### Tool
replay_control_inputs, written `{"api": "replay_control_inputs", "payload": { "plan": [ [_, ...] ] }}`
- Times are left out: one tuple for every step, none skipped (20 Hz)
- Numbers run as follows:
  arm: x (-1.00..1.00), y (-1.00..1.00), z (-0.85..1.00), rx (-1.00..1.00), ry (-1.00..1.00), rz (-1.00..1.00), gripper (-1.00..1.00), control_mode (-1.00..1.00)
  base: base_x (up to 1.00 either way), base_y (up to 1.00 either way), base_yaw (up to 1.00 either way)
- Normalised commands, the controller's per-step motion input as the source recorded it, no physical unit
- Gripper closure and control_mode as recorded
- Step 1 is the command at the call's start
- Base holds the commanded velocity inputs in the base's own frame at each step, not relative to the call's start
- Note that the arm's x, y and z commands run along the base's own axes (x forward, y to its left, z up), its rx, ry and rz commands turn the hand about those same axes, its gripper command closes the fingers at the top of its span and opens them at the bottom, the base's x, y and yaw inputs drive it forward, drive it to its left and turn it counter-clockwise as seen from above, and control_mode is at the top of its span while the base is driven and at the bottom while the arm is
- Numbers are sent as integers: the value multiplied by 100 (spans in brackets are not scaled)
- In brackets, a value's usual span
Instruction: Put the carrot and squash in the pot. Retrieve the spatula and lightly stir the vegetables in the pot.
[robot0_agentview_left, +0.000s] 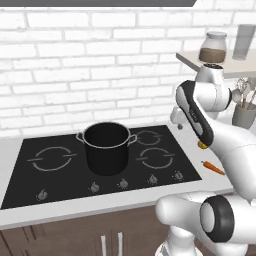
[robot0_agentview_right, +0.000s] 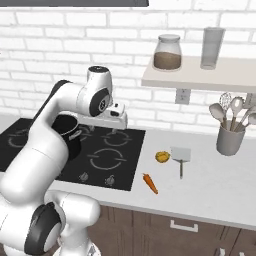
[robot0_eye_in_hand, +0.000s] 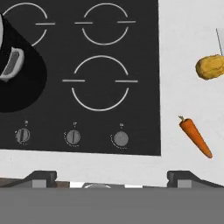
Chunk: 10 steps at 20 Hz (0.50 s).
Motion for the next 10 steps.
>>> {"api": "replay_control_inputs", "payload": {
  "plan": [
    [0, -100, -77, 0, 5, 0, -100, -100, 0, 0, 0],
    [0, -100, -80, 0, 5, 0, -100, -100, 0, 0, 0],
    [0, -100, -91, 0, 7, 0, -100, -100, 0, 0, 0],
    [0, -100, -96, 0, 5, 1, -100, -100, 0, 0, 0],
    [0, -100, -96, 0, 6, 2, -100, -100, 0, 0, 0],
    [0, -100, -99, -5, 7, 1, -100, -100, 0, 0, 0],
    [0, -100, -98, -8, 8, 0, -100, -100, 0, 0, 0],
    [4, -96, -95, -13, 11, 0, -100, -100, 0, 0, 0],
    [5, -88, -95, -15, 12, 0, -100, -100, 0, 0, 0],
    [1, -81, -83, -15, 12, 0, -100, -100, 0, 0, 0]
  ]
}}
